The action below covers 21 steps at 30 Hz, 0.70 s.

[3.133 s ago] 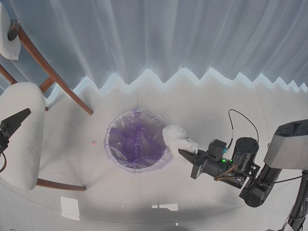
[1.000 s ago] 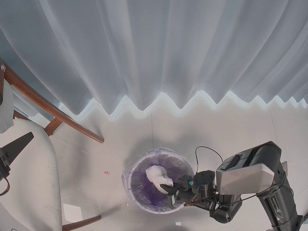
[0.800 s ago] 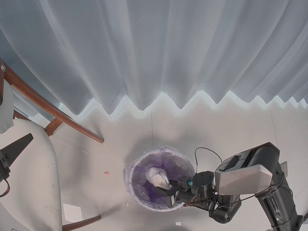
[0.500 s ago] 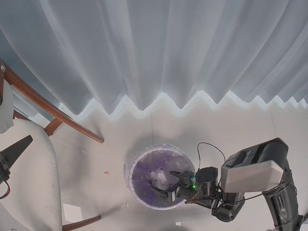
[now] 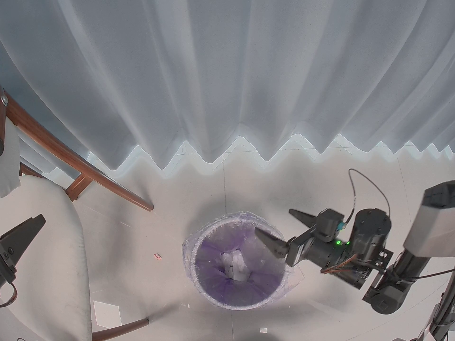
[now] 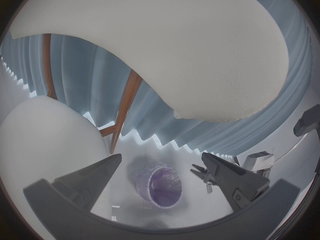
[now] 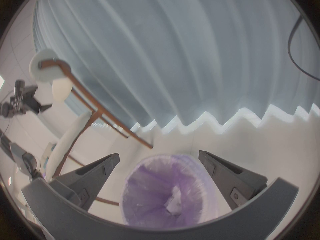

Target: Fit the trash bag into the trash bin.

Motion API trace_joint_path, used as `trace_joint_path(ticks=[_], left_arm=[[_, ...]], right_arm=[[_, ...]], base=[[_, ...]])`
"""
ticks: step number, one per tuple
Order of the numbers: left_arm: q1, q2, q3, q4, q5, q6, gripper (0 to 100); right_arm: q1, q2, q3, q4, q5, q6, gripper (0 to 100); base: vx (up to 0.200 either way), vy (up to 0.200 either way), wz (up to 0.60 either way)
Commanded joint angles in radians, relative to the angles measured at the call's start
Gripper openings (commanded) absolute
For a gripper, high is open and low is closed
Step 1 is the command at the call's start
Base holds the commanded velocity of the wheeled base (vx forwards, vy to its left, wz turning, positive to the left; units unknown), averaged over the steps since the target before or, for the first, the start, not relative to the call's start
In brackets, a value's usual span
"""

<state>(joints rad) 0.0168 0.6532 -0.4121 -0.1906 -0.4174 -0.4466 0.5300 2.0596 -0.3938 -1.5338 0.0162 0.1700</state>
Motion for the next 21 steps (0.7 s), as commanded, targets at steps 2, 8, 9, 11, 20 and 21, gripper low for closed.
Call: trace_joint_path(ticks=[2, 8, 9, 11, 20, 21], left_arm=[[0.012, -0.11, 0.05, 0.002, 0.04, 0.002, 100], [0.107, -0.193, 0.121, 0.0, 0.034, 0.002, 100], [0.107, -0.193, 0.121, 0.0, 0.034, 0.002, 100], [0.101, -0.242, 0.147, 0.0, 0.029, 0.005, 100], [-0.063, -0.334, 0.197, 0.002, -0.017, 0.023, 100], [-0.084, -0.369, 0.214, 0.003, -0.017, 0.028, 100]], right_arm=[[-0.084, -0.326, 0.072, 0.063, -0.108, 0.06, 100], [-0.229, -0.533, 0.211, 0.067, -0.104, 0.059, 100], [-0.229, -0.533, 0.211, 0.067, -0.104, 0.059, 100], [-0.3, -0.635, 0.27, 0.067, -0.102, 0.055, 100], [-0.567, -0.897, 0.394, 0.098, 0.002, -0.004, 100], [-0.585, -0.944, 0.394, 0.115, 0.005, -0.006, 100]], base=[[0.0, 0.0, 0.0], [0.0, 0.0, 0.0], [0.0, 0.0, 0.0], [0.0, 0.0, 0.0], [0.0, 0.0, 0.0], [0.0, 0.0, 0.0]])
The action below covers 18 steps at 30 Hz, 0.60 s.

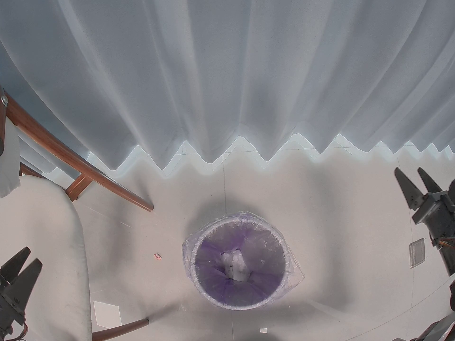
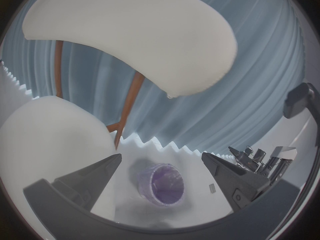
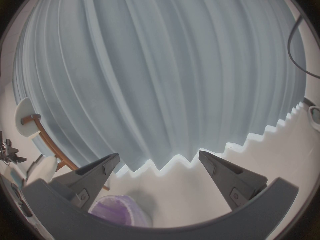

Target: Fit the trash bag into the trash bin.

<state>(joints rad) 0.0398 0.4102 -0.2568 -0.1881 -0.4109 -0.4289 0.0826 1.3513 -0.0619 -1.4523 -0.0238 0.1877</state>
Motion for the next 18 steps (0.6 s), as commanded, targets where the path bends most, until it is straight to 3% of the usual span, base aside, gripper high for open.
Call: trace_joint_path(ticks=[1, 5, 8, 11, 14, 15, 18], left_arm=[[-0.103, -0.156, 0.083, 0.002, -0.023, 0.015, 100], [-0.07, -0.234, 0.14, 0.015, -0.02, 0.038, 100], [-0.031, -0.403, 0.217, 0.105, -0.02, 0.11, 100], [-0.038, -0.41, 0.257, 0.137, 0.014, 0.211, 100], [-0.038, -0.41, 0.257, 0.157, 0.05, 0.225, 100], [-0.038, -0.41, 0.257, 0.157, 0.055, 0.233, 100], [-0.038, -0.41, 0.257, 0.159, 0.061, 0.254, 100]], right_arm=[[-0.139, -0.268, 0.062, 0.046, 0.045, -0.028, 100], [-0.138, -0.35, 0.062, 0.092, 0.048, -0.054, 100], [-0.133, -0.549, 0.06, 0.242, 0.12, -0.117, 100], [-0.135, -0.693, 0.039, 0.392, 0.127, -0.145, 100], [-0.139, -0.788, 0.02, 0.515, 0.124, -0.157, 100], [-0.139, -0.894, 0.004, 0.656, 0.124, -0.171, 100], [-0.139, -1.061, -0.004, 0.865, 0.127, -0.192, 100]], base=[[0.0, 0.0, 0.0], [0.0, 0.0, 0.0], [0.0, 0.0, 0.0], [0.0, 0.0, 0.0], [0.0, 0.0, 0.0], [0.0, 0.0, 0.0], [0.0, 0.0, 0.0]])
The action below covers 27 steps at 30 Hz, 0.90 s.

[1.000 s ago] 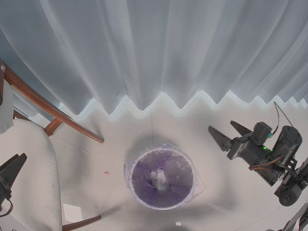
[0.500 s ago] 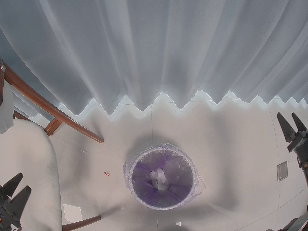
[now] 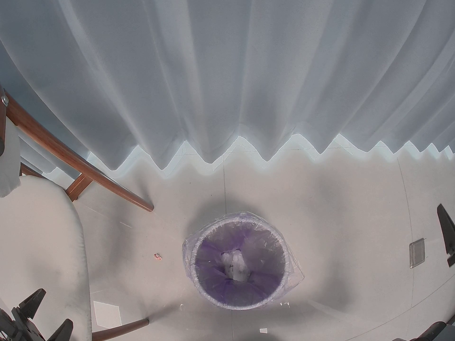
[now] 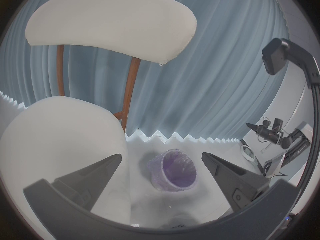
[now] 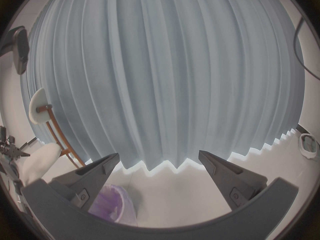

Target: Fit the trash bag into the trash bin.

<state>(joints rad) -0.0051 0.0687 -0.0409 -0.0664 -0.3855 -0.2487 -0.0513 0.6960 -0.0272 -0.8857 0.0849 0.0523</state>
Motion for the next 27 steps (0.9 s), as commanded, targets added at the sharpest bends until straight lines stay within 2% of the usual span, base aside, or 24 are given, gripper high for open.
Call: trace_joint_path(ticks=[1, 3, 5, 6, 7, 8, 10, 14, 16, 17, 21, 24, 25, 26, 27], left_arm=[[0.007, -0.069, 0.041, 0.039, 0.039, 0.091, 100], [0.008, -0.069, 0.041, 0.04, 0.07, 0.118, 100], [0.008, -0.069, 0.041, 0.04, 0.132, 0.123, 100], [0.008, -0.069, 0.041, 0.04, 0.185, 0.121, 100], [0.007, -0.069, 0.041, 0.04, 0.197, 0.121, 100], [0.008, -0.069, 0.041, 0.039, 0.258, 0.121, 100], [0.007, -0.069, 0.041, 0.04, 0.272, 0.128, 100], [0.008, -0.069, 0.041, 0.046, 0.31, 0.197, 100], [0.008, -0.069, 0.041, 0.068, 0.37, 0.244, 100], [0.008, -0.069, 0.041, 0.074, 0.378, 0.246, 100], [0.007, -0.069, 0.041, 0.094, 0.324, 0.264, 100], [0.004, -0.069, 0.035, 0.132, 0.298, 0.296, 100], [0.001, -0.066, 0.033, 0.134, 0.298, 0.293, 100], [-0.003, -0.06, 0.033, 0.135, 0.298, 0.292, 100], [-0.003, -0.056, 0.032, 0.138, 0.3, 0.29, 100]], right_arm=[[-0.005, -0.461, -0.039, 0.358, 0.018, -0.06, 100], [-0.004, -0.575, -0.043, 0.502, 0.018, -0.062, 100], [-0.001, -0.622, -0.03, 0.57, 0.015, -0.074, 100], [-0.001, -0.613, -0.02, 0.557, 0.012, -0.086, 100], [-0.001, -0.613, -0.017, 0.553, 0.01, -0.088, 100], [-0.001, -0.613, 0.023, 0.525, 0.007, -0.1, 100], [-0.001, -0.613, 0.027, 0.559, 0.006, -0.114, 100], [-0.001, -0.613, 0.027, 0.673, -0.01, -0.117, 100], [-0.001, -0.613, 0.027, 0.778, -0.059, -0.114, 100], [0.001, -0.613, 0.023, 0.844, -0.071, -0.091, 100], [-0.001, -0.612, 0.021, 0.841, -0.05, 0.032, 100], [-0.001, -0.612, 0.023, 0.838, -0.047, 0.05, 100], [0.001, -0.612, 0.023, 0.837, -0.028, 0.034, 100], [0.001, -0.612, 0.023, 0.837, 0.018, 0.004, 100], [0.001, -0.612, 0.023, 0.837, 0.098, -0.039, 100]], base=[[0.0, 0.0, 0.0], [0.0, 0.0, 0.0], [0.0, 0.0, 0.0], [0.0, 0.0, 0.0], [0.0, 0.0, 0.0], [0.0, 0.0, 0.0], [0.0, 0.0, 0.0], [0.0, 0.0, 0.0], [0.0, 0.0, 0.0], [0.0, 0.0, 0.0], [0.0, 0.0, 0.0], [0.0, 0.0, 0.0], [0.0, 0.0, 0.0], [0.0, 0.0, 0.0], [0.0, 0.0, 0.0]])
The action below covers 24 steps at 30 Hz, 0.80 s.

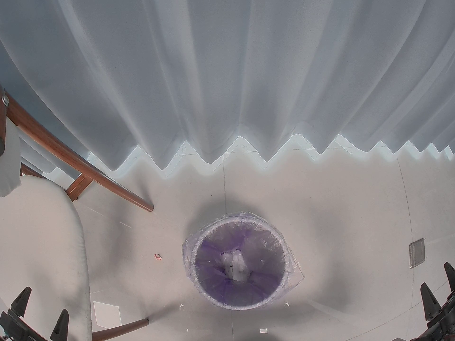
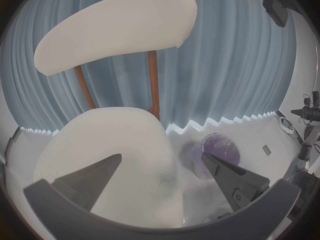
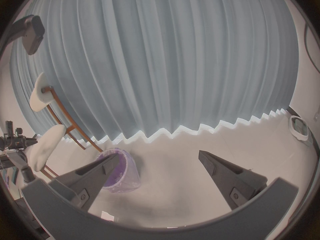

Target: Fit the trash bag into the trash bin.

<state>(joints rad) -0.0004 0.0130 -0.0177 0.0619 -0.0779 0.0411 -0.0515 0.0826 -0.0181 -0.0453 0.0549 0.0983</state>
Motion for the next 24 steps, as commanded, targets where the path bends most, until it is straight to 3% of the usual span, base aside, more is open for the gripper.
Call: trace_joint_path(ticks=[1, 2, 6, 7, 10, 14, 15, 16, 18, 21, 24], left_arm=[[-0.007, 0.001, 0.008, 0.012, -0.008, -0.001, 100], [-0.009, 0.005, 0.008, 0.012, -0.008, -0.006, 100], [0.01, 0.015, 0.008, 0.009, -0.005, -0.009, 100], [0.011, 0.015, 0.01, 0.009, -0.005, -0.01, 100], [0.011, 0.015, 0.01, 0.004, -0.003, -0.012, 100], [0.011, 0.015, 0.012, 0.003, 0.007, -0.029, 100], [0.011, 0.015, 0.012, 0.003, 0.009, -0.029, 100], [0.011, 0.015, 0.012, -0.001, 0.009, -0.029, 100], [0.01, 0.013, 0.013, -0.004, 0.009, -0.029, 100], [0.01, 0.013, 0.013, -0.004, 0.009, -0.029, 100], [0.008, 0.012, 0.013, -0.004, 0.009, -0.029, 100]], right_arm=[[0.001, 0.002, 0.013, -0.004, 0.174, -0.112, 100], [0.001, 0.002, 0.013, -0.001, 0.215, -0.146, 100], [0.001, 0.002, 0.012, 0.002, 0.215, -0.163, 100], [0.001, 0.002, 0.012, 0.002, 0.172, -0.137, 100], [0.001, 0.002, 0.013, -0.007, -0.055, -0.029, 100], [0.001, 0.002, 0.015, -0.01, -0.158, 0.06, 100], [0.001, 0.002, 0.015, -0.008, -0.159, 0.058, 100], [0.01, -0.006, 0.015, 0.004, -0.158, -0.046, 100], [0.042, 0.009, 0.013, 0.01, -0.133, -0.103, 100], [0.122, 0.014, 0.018, 0.018, -0.083, -0.097, 100], [0.116, 0.013, 0.017, 0.053, -0.072, -0.084, 100]], base=[[0.0, 0.0, 0.0], [0.0, 0.0, 0.0], [0.0, 0.0, 0.0], [0.0, 0.0, 0.0], [0.0, 0.0, 0.0], [0.0, 0.0, 0.0], [0.0, 0.0, 0.0], [0.0, 0.0, 0.0], [0.0, 0.0, 0.0], [0.0, 0.0, 0.0], [0.0, 0.0, 0.0]])
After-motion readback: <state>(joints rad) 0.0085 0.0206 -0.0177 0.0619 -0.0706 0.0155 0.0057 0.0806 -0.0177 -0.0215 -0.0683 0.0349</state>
